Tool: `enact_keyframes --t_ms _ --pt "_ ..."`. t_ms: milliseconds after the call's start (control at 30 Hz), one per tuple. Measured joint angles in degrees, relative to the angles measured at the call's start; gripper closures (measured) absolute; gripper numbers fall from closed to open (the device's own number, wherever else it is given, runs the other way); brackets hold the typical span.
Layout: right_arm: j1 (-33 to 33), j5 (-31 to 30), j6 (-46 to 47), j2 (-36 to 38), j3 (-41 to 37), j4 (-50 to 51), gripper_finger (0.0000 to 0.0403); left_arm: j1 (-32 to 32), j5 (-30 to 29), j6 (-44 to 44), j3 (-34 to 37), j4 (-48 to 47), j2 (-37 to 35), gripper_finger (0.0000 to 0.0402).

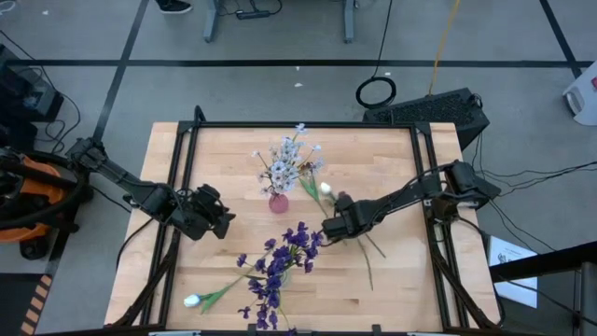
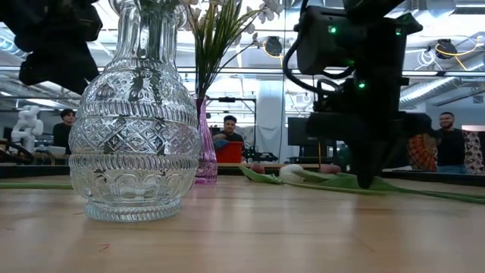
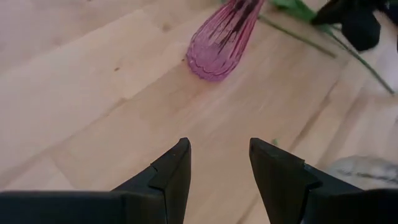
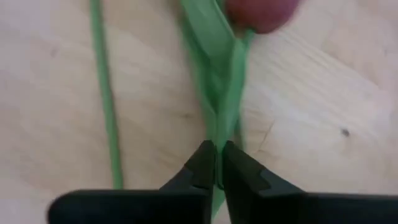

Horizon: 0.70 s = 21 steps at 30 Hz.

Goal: Sort flowers into vase by color
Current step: Put the bottom red flower into the transparent vase

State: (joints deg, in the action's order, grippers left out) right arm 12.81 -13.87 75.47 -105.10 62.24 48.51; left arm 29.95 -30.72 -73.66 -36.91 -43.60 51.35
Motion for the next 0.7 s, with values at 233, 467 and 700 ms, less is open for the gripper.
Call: enact_keyframes --t_ms 233,467,700 --pt "3.67 -0.59 -10.44 1.58 -0.02 0.09 0.0397 0.09 0.02 -8.67 0.02 0.51 0.0 0.0233" --pt "9.25 -6.94 -10.79 10.8 -0.02 0.38 0.0399 0.07 0.02 -8.62 0.02 3.11 2.07 0.0233" --pt "14.02 -7.42 -13.32 21.98 0.0 9.98 0.04 0.07 0.02 -8.6 0.02 7.19 6.04 0.0233"
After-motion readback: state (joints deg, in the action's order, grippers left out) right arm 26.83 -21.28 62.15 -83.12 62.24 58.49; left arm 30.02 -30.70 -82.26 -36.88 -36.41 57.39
